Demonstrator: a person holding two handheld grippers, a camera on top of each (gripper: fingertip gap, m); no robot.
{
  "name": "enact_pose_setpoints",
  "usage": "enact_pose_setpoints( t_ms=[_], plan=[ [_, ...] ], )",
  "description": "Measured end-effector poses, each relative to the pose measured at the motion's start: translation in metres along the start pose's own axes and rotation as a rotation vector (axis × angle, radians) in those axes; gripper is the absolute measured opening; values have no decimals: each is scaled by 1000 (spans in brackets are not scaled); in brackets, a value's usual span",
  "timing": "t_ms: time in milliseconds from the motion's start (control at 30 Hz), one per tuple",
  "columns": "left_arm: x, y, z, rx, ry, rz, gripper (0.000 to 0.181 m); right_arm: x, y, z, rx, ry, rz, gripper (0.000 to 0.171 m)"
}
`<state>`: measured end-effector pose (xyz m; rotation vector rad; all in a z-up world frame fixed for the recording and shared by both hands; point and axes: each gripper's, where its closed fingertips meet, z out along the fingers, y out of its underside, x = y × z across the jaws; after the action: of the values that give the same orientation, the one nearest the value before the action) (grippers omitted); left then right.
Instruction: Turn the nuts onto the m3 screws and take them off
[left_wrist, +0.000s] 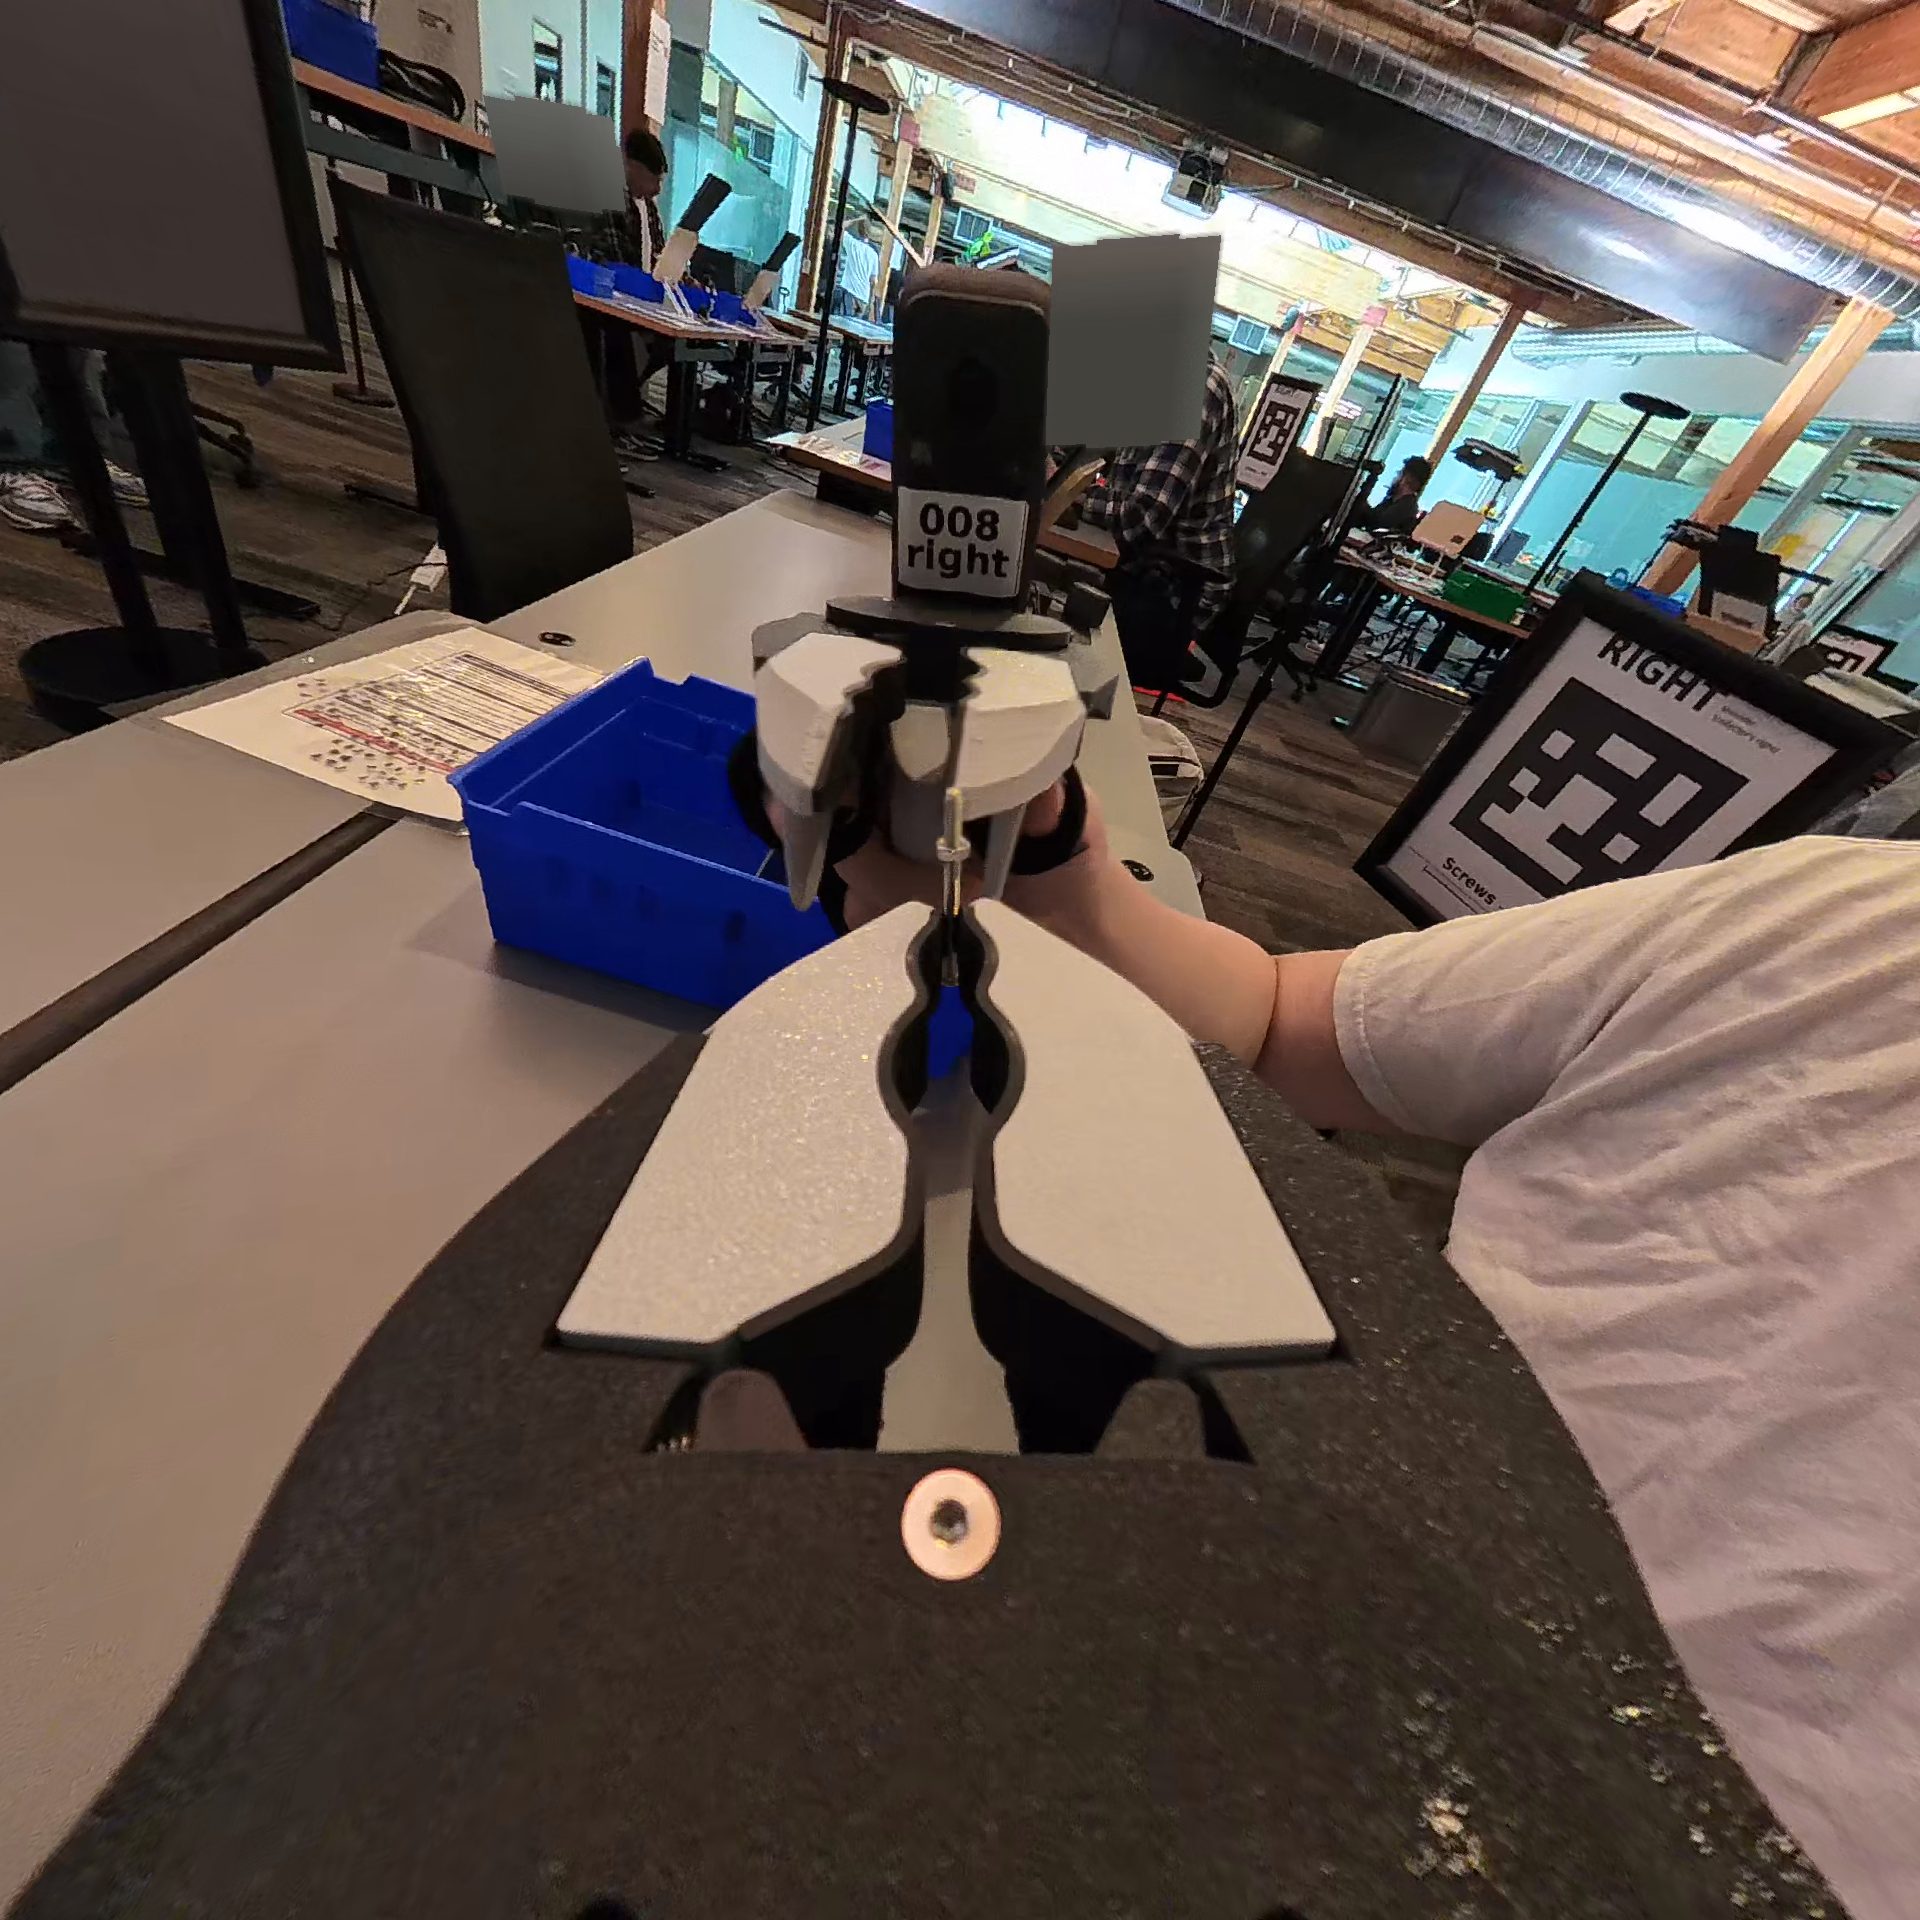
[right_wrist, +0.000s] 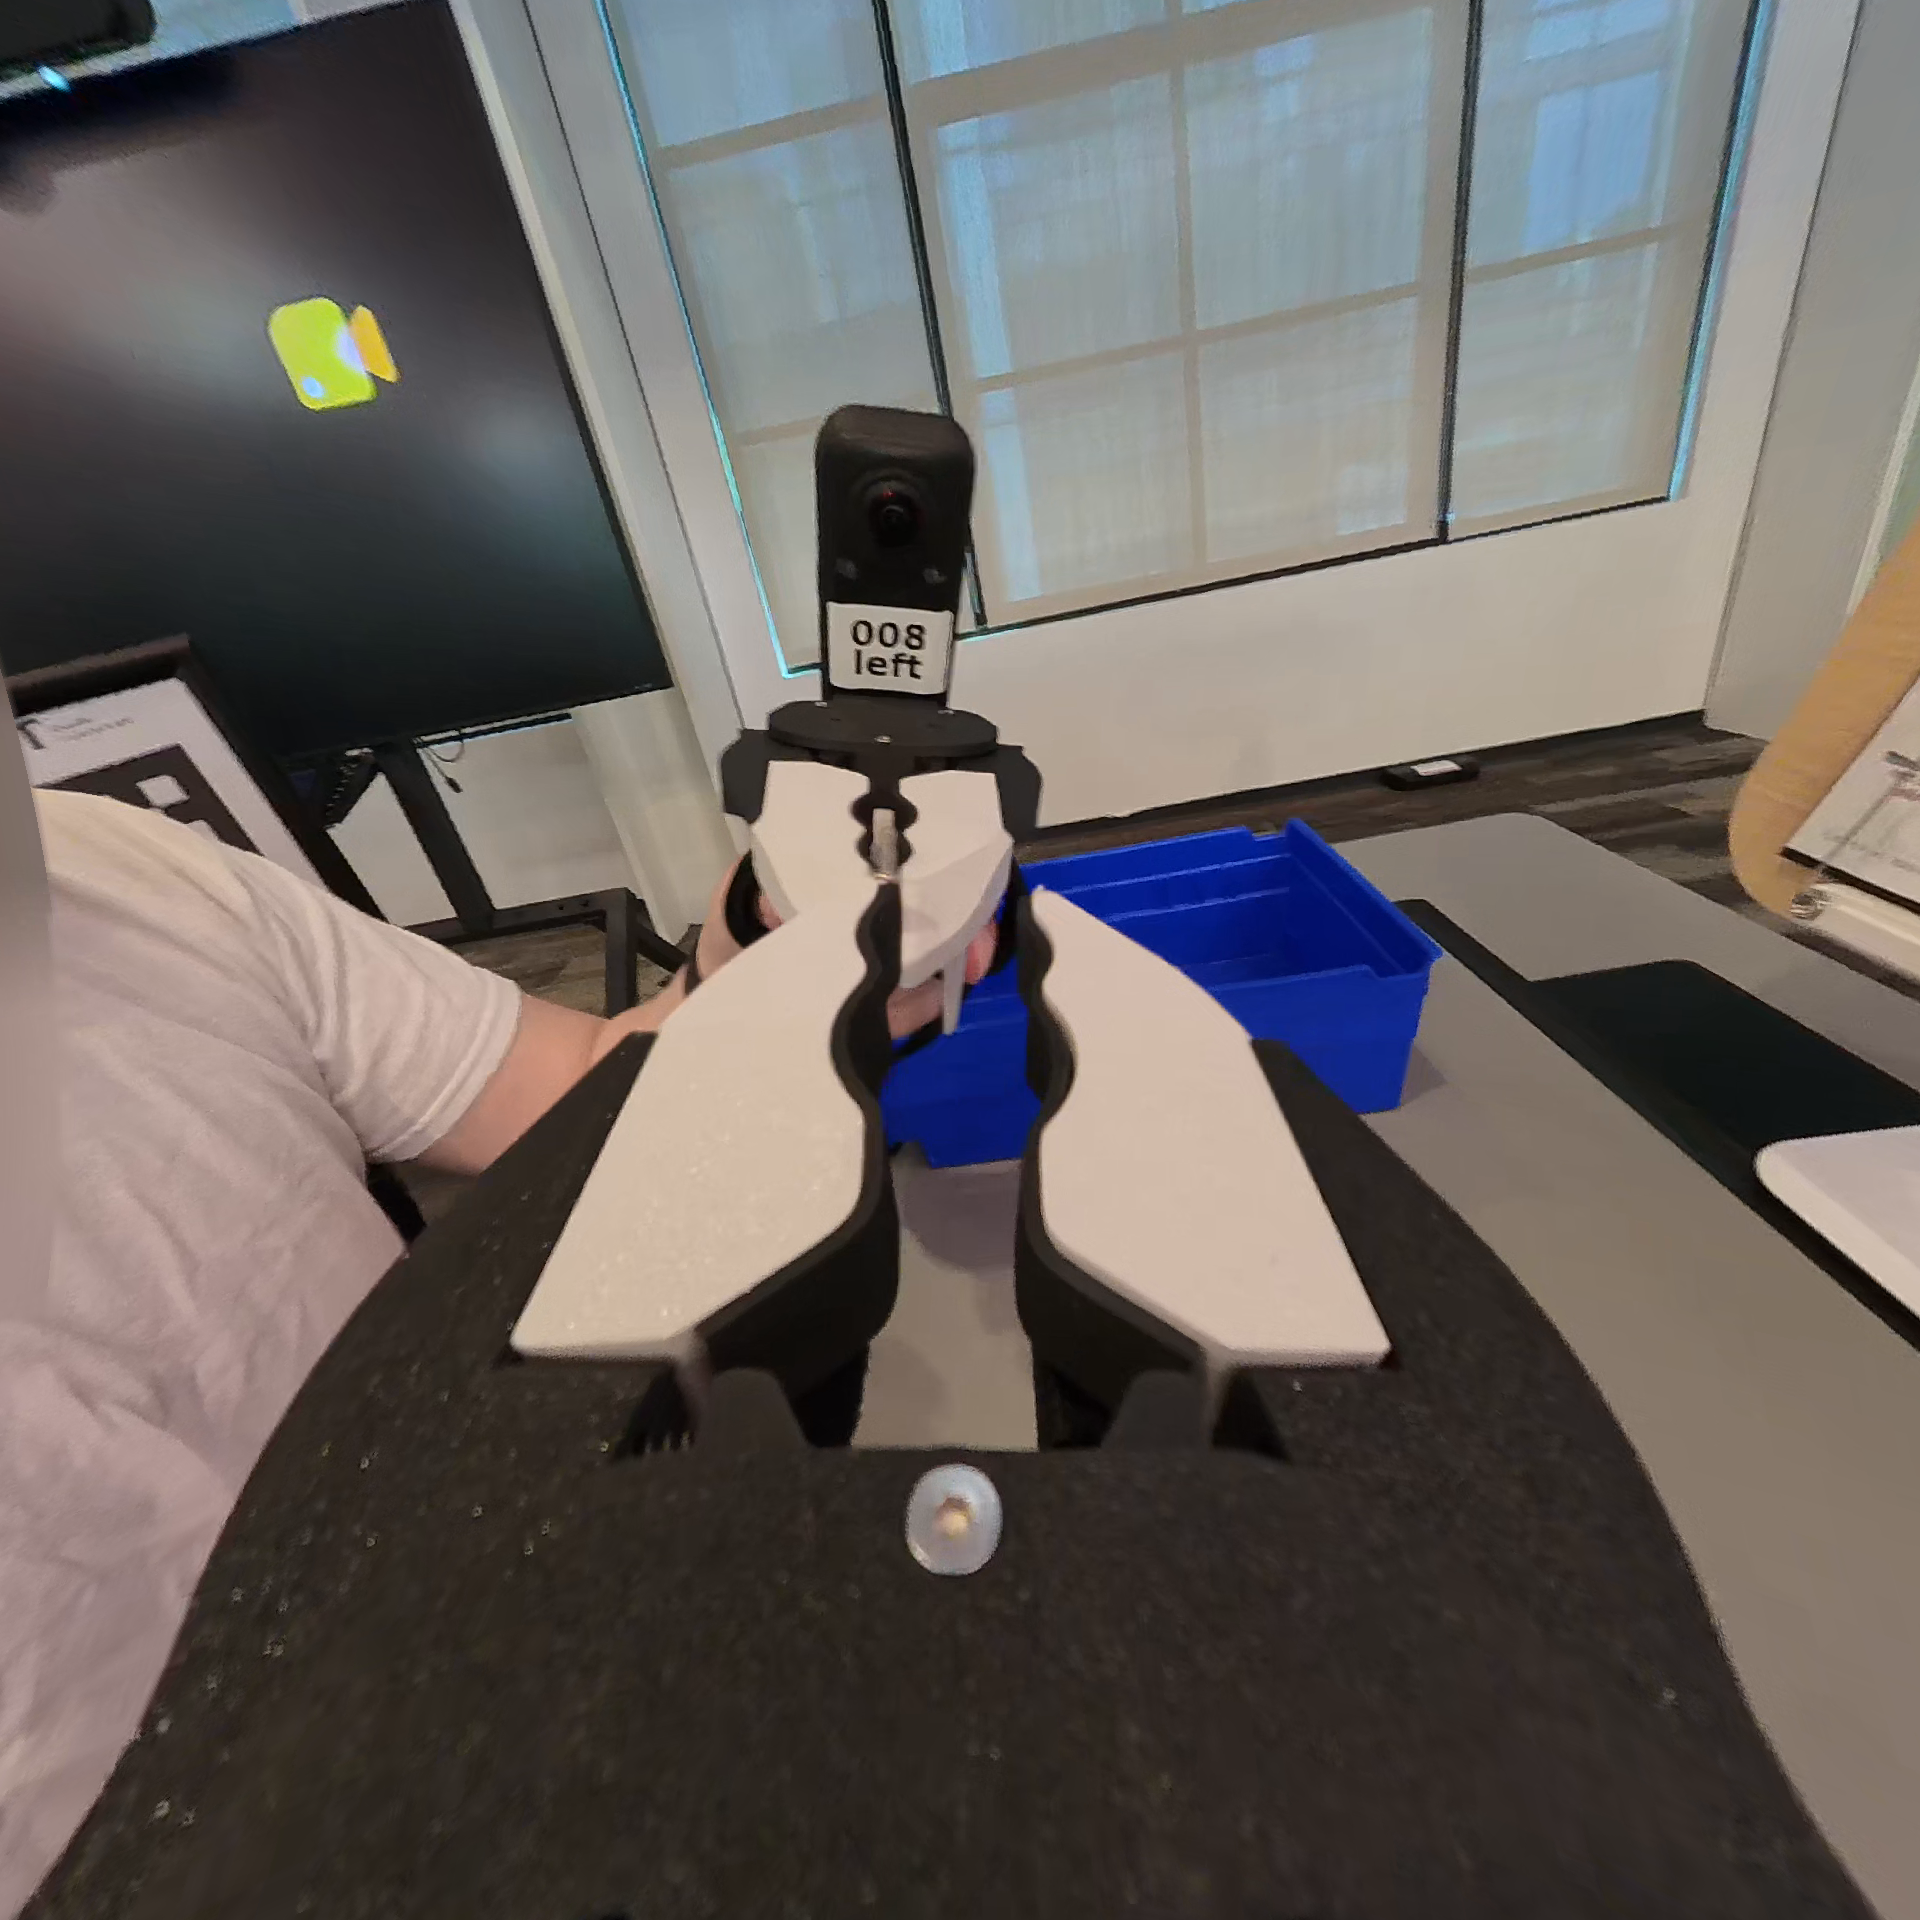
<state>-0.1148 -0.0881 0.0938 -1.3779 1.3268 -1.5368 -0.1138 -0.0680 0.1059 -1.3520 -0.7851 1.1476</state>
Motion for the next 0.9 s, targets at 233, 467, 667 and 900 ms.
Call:
enact_pose_setpoints(
  t_ms=[233,467,667,900],
  plan=[
    [6,2,5,-8,17,8,2,-11,6,13,-9,-44,15,23],
    [5,-2,0,2,5,10,2,-6,1,6,16,-54,43,19],
    [10,1,4,-9,30,7,2,-18,5,16,-7,-62,5,25],
    [8,-1,1,-4,5,22,2,-9,1,5,-2,-43,5,25]
  ],
)
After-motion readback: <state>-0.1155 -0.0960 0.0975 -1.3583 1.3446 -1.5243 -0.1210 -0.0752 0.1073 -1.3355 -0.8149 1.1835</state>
